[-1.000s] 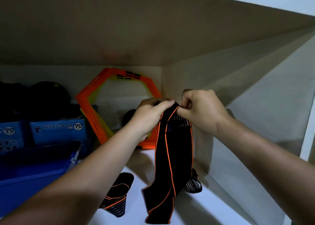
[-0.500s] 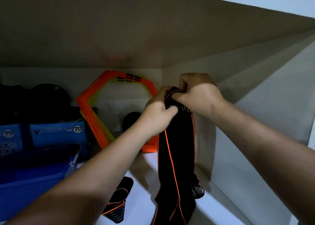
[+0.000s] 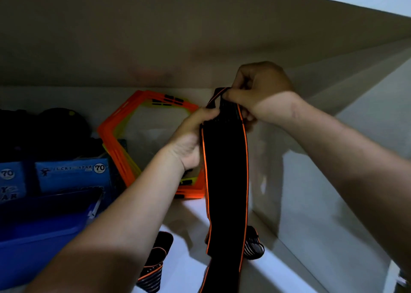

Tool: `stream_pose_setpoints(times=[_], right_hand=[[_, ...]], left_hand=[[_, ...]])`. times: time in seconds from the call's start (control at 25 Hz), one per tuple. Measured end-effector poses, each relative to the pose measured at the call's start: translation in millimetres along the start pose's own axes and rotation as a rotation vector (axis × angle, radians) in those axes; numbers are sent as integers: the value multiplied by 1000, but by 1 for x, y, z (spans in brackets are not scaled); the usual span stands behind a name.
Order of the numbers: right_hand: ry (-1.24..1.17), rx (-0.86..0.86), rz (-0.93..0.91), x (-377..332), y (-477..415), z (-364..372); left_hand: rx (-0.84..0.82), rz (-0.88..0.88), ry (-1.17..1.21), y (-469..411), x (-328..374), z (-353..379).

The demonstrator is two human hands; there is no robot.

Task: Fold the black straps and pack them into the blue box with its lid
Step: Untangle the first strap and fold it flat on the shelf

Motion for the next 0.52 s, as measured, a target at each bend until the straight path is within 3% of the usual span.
stream_pose_setpoints(times=[0.12,0.28,0.44,0.52], right_hand=[[123,-20,-17,6,3,6],[126,6,24,19,10,8],[258,-11,15,25,16,4],[300,-27,13,28,20,0]], left_hand=[[-416,-119,107,-5,-36,-12],[-541,-119,262,-20,-69,-10],[-355,-118,183,-23,-80,-7],[24,-7,54,-25,-69,-2]])
Point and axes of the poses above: each hand's wrist, its own y-axis away from the middle knuckle, its own z-axis out of the palm, x = y × z, the point moved 1 cm from there along -y, towards the middle knuckle, and after that the axes turned 13 degrees about -z, right-handed, at the moved point
